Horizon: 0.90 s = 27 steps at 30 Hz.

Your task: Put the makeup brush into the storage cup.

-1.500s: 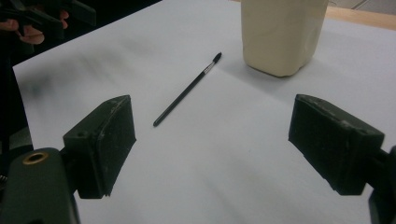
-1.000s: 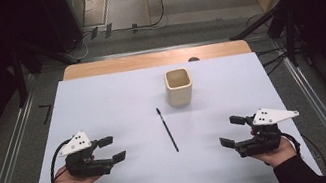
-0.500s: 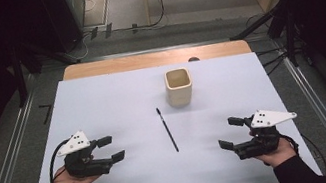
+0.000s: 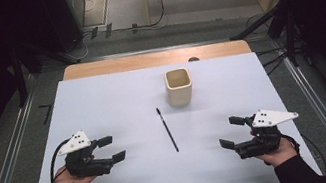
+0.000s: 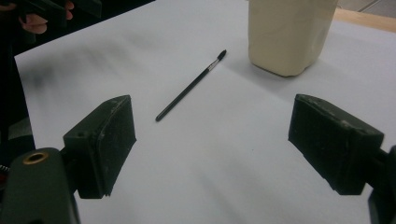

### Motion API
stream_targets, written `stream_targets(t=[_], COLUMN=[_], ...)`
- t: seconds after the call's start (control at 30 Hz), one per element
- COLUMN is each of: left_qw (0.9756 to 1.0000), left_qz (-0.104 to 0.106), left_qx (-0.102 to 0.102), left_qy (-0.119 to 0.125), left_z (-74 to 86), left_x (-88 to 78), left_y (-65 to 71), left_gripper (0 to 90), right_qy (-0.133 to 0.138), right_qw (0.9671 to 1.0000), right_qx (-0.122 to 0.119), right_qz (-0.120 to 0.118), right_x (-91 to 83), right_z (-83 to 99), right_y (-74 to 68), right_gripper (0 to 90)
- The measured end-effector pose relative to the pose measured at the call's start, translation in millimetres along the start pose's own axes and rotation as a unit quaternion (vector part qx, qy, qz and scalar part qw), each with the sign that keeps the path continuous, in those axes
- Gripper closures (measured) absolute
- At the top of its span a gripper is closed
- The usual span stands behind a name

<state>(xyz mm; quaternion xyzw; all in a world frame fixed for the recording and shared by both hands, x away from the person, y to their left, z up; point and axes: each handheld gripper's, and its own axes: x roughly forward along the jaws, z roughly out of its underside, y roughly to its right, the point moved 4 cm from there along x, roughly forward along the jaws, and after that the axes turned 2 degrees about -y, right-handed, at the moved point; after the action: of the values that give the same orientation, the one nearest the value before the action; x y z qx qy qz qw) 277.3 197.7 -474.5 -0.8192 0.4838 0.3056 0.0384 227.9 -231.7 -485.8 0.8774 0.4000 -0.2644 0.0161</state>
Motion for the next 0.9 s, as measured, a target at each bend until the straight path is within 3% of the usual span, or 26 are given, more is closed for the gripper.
stream_targets(t=[0.33, 0.53, 0.67, 0.73, 0.9], left_qw=[0.9998, 0.9998, 0.9994, 0.9996, 0.9996], left_qz=[-0.008, -0.010, -0.028, -0.026, -0.024], left_qx=[0.013, 0.011, 0.002, -0.008, -0.005], left_qy=[-0.009, -0.010, -0.021, -0.013, -0.013], left_z=[1.3, 1.7, 3.4, 2.7, 2.5], left_x=[1.9, 1.9, 2.7, 1.9, 2.6], left_y=[0.7, -0.1, -3.8, -4.6, -3.6], left_gripper=[23.7, 23.7, 23.8, 23.9, 23.9], right_qy=[0.008, 0.012, 0.013, 0.015, 0.019], right_qw=[0.9999, 0.9998, 0.9998, 0.9997, 0.9997], right_qx=[-0.002, 0.000, 0.001, 0.003, 0.000], right_qz=[0.011, 0.015, 0.017, 0.019, 0.017], right_x=[0.2, 0.1, 0.9, 0.6, 2.1], right_z=[-0.6, -1.2, -1.3, -2.0, -3.6], right_y=[0.8, 1.1, 2.4, 3.7, 3.0], right_gripper=[15.8, 15.9, 15.9, 15.9, 15.9])
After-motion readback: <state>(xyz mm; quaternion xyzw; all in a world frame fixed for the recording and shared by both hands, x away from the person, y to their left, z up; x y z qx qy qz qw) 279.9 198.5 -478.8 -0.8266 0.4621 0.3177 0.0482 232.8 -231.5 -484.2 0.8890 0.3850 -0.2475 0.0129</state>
